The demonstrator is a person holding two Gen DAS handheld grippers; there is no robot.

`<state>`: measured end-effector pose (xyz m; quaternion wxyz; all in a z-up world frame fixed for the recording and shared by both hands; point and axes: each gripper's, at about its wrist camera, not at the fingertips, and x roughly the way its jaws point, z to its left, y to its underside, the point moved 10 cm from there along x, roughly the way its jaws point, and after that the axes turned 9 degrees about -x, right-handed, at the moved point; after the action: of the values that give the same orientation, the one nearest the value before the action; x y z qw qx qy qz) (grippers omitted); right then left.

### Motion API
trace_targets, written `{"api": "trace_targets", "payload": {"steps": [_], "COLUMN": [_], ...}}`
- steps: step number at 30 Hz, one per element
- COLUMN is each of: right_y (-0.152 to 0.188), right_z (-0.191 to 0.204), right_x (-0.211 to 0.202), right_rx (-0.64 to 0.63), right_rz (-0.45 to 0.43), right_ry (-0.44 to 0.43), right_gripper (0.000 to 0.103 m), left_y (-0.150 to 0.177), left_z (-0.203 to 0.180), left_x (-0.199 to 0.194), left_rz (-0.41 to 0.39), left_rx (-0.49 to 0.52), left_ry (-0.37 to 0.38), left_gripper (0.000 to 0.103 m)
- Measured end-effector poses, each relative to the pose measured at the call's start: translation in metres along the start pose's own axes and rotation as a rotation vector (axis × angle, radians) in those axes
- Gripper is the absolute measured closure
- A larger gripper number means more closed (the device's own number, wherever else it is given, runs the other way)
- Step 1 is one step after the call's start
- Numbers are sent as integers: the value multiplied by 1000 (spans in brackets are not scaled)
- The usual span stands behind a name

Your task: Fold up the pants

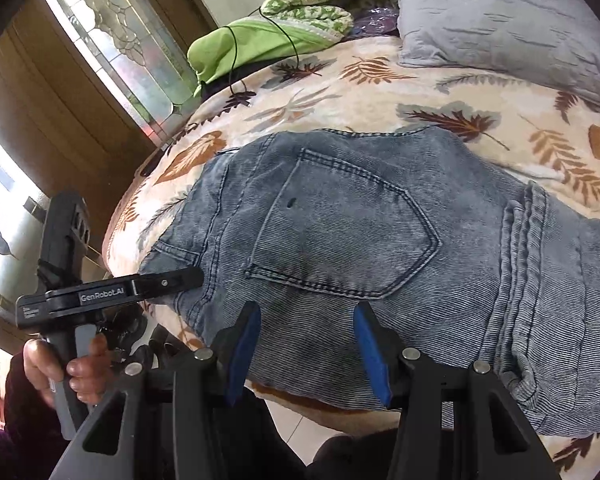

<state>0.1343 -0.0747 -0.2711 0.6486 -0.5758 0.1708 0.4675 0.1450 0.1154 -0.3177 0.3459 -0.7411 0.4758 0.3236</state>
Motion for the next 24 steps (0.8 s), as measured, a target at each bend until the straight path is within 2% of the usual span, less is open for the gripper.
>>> {"api": "trace_targets", "payload": {"steps": [2,3,4,6,9,13,16,19,24], "right_y": [1,2,1,1,0,-2,0,4,15], "right_z": [-4,-6,-9,-14,-21,-36,-52,-73,-110], "right_x": [-1,-2,-3,-6,-12,-25,-35,-47,-66], "right_rx": [12,22,30,41,55,77,108,151,236], "right_rz": [-2,-2,-6,-16,-32,-67,-91,-116,-155], "right_ry": [4,1,-1,0,5,19,25,34,45], "right_gripper": [51,51,51,51,51,51,51,51,51], "left_y": [-2,-3,-4,-3,-4,-8,-8,-8,-10], "left_z": [-1,-4,-8,-9,-11,-10,-15,-28,-54], "left_x": [2,3,3,2,4,3,-2,-11,-26], "left_rz": [7,10,10,-2,-32,-32,-64,-113,-171], "left_rx": [-40,-50,-56,-38,15,-17,13,57,125], "left_ry": [35,59,91,80,11,16,-14,-60,-95], "left_gripper": [48,37,35,35,61,77,80,81,81]}}
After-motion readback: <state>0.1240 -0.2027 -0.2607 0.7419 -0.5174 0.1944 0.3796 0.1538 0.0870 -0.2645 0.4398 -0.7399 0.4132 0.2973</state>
